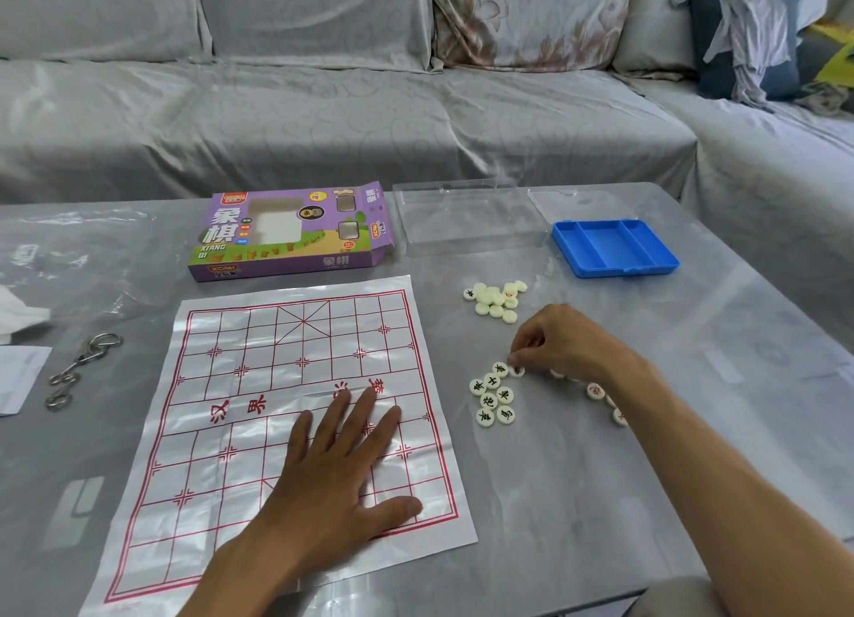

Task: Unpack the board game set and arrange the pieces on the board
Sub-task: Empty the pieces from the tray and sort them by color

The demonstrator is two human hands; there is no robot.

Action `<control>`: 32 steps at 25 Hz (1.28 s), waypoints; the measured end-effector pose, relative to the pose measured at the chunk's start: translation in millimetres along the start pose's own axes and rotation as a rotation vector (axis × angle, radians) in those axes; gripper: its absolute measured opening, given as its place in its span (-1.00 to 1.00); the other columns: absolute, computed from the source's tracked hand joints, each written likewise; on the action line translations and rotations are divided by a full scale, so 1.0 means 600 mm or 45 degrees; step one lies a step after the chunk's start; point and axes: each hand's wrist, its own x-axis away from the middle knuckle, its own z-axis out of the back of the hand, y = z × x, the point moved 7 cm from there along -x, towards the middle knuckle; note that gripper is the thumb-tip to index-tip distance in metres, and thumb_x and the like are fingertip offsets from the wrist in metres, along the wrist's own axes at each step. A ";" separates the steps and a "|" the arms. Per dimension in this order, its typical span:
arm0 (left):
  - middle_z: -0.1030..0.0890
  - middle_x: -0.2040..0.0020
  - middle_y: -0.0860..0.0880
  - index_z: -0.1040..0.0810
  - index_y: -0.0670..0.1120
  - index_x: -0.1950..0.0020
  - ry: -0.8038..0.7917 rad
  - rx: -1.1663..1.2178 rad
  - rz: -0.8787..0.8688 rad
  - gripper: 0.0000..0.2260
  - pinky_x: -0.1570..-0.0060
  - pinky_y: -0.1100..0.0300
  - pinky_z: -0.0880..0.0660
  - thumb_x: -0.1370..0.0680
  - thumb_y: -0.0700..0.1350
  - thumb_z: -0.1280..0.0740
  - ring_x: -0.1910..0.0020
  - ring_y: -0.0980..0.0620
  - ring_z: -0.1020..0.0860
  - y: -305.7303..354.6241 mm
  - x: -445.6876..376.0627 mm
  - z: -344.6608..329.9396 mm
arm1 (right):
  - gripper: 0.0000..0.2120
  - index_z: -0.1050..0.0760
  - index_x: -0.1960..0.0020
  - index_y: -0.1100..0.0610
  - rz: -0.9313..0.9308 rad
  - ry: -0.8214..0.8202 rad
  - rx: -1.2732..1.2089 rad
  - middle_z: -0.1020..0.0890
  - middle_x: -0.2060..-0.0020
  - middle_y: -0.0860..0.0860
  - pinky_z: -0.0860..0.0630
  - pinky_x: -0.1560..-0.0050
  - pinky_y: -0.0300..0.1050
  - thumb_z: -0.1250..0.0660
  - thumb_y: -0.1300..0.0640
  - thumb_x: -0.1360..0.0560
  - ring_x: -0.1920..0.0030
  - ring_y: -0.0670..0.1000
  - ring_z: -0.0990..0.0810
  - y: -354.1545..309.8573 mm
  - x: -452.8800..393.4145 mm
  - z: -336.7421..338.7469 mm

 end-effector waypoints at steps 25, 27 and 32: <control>0.52 -0.44 0.21 0.38 0.33 -0.45 0.022 0.028 -0.012 -0.18 -0.43 -0.09 0.38 -0.26 0.58 0.24 -0.40 0.12 0.56 -0.002 -0.001 0.000 | -0.80 -0.64 0.19 0.08 -0.209 0.425 -0.179 -0.64 0.29 -0.04 -0.46 0.22 -0.16 -0.30 0.12 -0.56 0.27 -0.04 -0.56 0.051 -0.022 0.019; 0.52 -0.44 0.21 0.37 0.33 -0.45 0.023 0.026 -0.011 -0.18 -0.43 -0.09 0.39 -0.26 0.58 0.24 -0.39 0.12 0.56 -0.002 0.000 0.000 | -0.87 -0.65 0.07 0.08 -0.193 0.481 -0.061 -0.64 0.17 -0.02 -0.51 0.08 -0.06 -0.32 0.10 -0.54 0.14 0.00 -0.57 0.047 -0.018 0.022; 0.54 -0.43 0.20 0.39 0.32 -0.45 0.018 0.004 -0.007 -0.16 -0.44 -0.10 0.37 -0.23 0.59 0.30 -0.40 0.11 0.56 0.000 0.000 0.001 | -0.94 -0.62 0.06 0.02 -0.031 0.347 0.038 -0.58 0.10 -0.05 -0.50 0.00 -0.10 -0.40 0.09 -0.48 0.08 -0.05 -0.53 0.021 -0.019 0.010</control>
